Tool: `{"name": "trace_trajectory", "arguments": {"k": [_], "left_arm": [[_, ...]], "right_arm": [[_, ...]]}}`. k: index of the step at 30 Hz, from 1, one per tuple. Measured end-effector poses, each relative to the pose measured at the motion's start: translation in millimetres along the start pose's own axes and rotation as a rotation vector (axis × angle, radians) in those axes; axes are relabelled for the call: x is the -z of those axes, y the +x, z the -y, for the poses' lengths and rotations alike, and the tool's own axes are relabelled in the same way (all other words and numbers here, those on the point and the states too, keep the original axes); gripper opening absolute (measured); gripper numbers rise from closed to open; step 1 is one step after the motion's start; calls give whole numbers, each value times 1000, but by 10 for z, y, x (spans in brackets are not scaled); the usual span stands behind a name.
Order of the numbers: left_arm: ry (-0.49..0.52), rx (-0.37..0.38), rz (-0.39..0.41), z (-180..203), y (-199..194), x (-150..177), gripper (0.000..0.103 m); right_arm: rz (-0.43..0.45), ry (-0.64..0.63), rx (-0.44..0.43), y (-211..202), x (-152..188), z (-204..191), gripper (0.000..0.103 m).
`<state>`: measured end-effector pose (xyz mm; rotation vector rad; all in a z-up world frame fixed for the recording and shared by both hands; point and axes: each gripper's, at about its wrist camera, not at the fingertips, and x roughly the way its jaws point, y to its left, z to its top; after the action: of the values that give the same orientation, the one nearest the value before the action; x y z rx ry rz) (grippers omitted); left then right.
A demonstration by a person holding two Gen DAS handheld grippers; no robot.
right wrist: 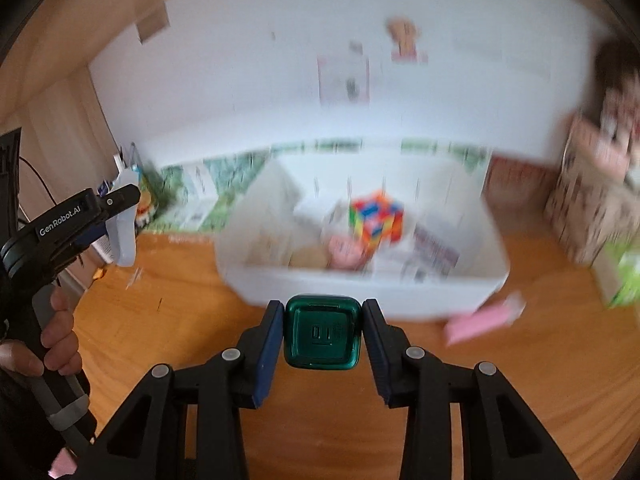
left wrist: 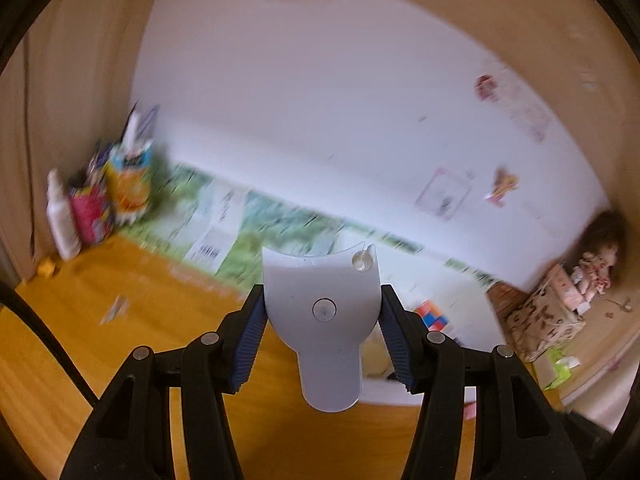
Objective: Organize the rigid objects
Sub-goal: 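Lift the white scoop and green jar and carry both over the bin, then open both tools to drop the scoop and green jar into the bin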
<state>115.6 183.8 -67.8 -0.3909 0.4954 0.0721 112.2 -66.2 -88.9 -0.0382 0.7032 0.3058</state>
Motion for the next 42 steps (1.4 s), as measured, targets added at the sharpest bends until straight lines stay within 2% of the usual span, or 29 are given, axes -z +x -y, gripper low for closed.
{"name": "trace_trajectory", "arguments": {"k": [5,10,20,23,25,28,34,40,42], "left_arm": [[79,41,61,311,-62,-123,59],[120,81,80,507,-49,-146,59],[252,79,101,863,124,-29,59],[326,45,128,987,177,42,59],[373,42,133,1043,212,100,59],[389,29,116,1076,301,157,59],[500,-59,122,1175,511,296,59],[498,-88,60,1136,716,331,60],[492,-81,27,1121,764,326,60]], "right_arm": [[115,-133,93,-69,-217,34,40],[171,-168,131,-35,-263,111,40],[254,-158,172,58,-232,271,40],[276,-176,178,116,-216,288,40],[275,-192,165,181,-207,298,40],[249,-208,155,360,-196,328,40],[189,-177,139,662,-180,421,40],[83,-155,110,939,-162,479,40],[75,-143,118,975,-160,495,42]]}}
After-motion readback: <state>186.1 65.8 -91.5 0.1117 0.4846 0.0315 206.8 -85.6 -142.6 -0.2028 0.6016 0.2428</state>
